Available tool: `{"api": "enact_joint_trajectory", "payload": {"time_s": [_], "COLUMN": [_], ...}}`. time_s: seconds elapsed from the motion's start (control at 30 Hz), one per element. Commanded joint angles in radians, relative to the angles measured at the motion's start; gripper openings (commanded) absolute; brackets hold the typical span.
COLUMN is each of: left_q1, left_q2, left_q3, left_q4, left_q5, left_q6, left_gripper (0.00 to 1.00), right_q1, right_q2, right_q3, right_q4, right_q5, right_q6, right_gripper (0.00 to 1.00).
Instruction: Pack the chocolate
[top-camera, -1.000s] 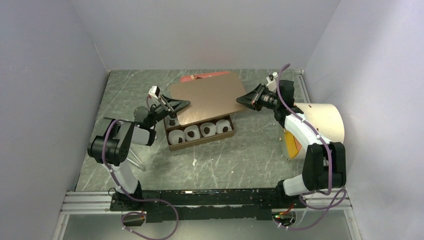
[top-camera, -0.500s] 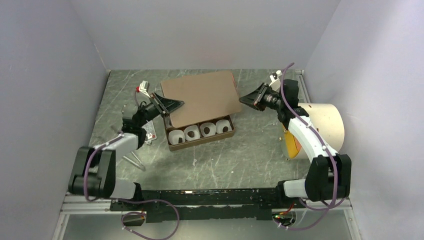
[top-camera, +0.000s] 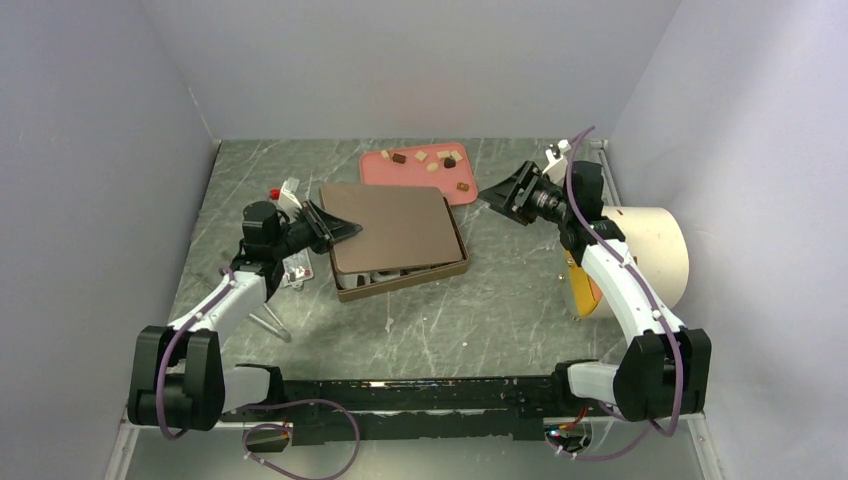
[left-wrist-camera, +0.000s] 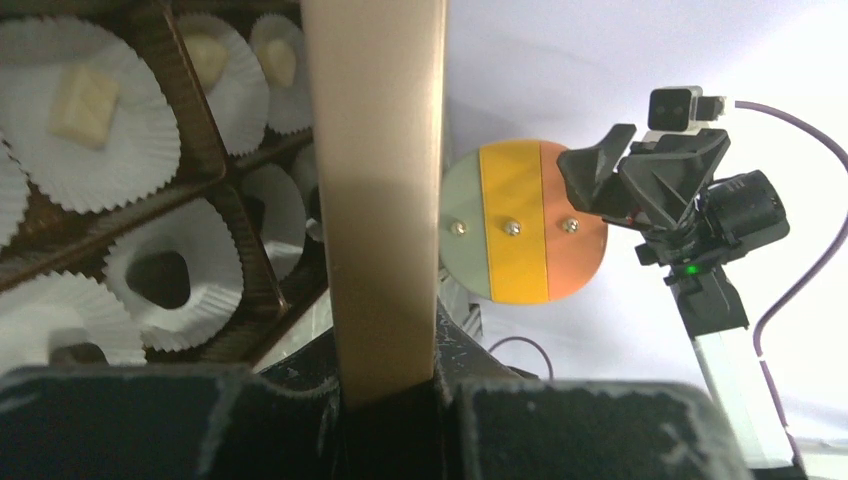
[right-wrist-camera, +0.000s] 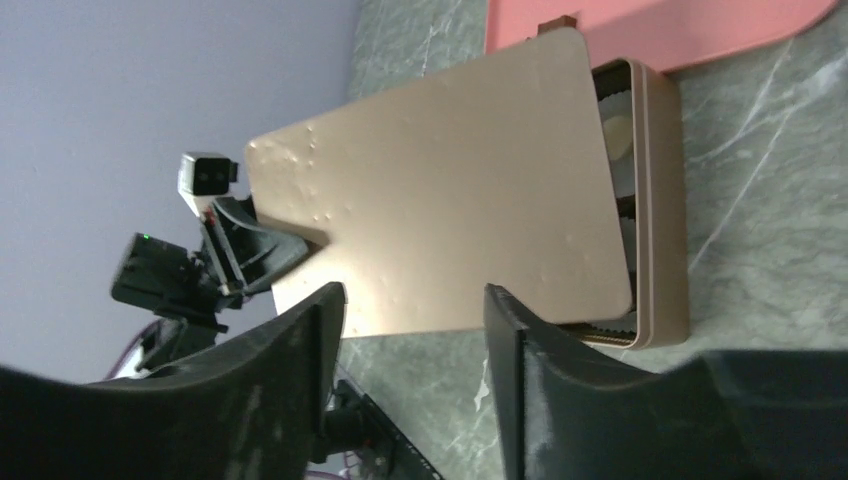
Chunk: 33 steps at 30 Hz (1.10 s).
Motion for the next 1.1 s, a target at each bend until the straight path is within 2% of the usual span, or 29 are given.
{"api": "enact_joint_trajectory", "payload": {"time_s": [0.0,0.17,0.33,0.5,0.63,0.73,0.93,1.07], "left_q1": [0.002,0.001,0.002,0.002,0.0,-0.003,-0.032,-0.036], "left_q2": [-0.015,-0.055,-0.078,-0.08,-0.052,-0.013,0.039,0.028], "left_q3": [-0.019,0.024,0.058,0.017,-0.034,-0.091,-0.1,-0.077], "left_q4": [0.139,0.104,0.079,0.137,0.169,0.308,0.357,0.248], "left_q5": [0.086,0.071,0.053,0.046,0.044,0.055,0.037,0.003], "left_q6": [-0.108,-0.112,-0.119,-0.157,-0.16,-0.234,-0.236,-0.154], "left_gripper": [0.08,0.08,0.09,0.1,0.11,0.11,0.11,0.1], "right_q1": [0.005,0.009,0.011,0.011,0.013,0.013,0.022,0.026], "right_q2": [-0.023,-0.036,-0.046,-0.058,-0.031,-0.011,-0.01,-0.002], "right_q3": [0.013,-0.006,-0.013,-0.033,-0.03,-0.013,-0.023,-0.02], "right_q4": [-0.006,0.009,0.02,0.044,0.043,0.018,0.031,0.016], "right_q5": [0.029,0.031,0.035,0.044,0.011,0.001,0.009,0.018], "right_q6": [-0.036,-0.027,-0.019,-0.011,-0.041,-0.071,-0.074,-0.093], "right_gripper": [0.66,0.77,0.81,0.87,1.0,1.0,1.0,1.0]}}
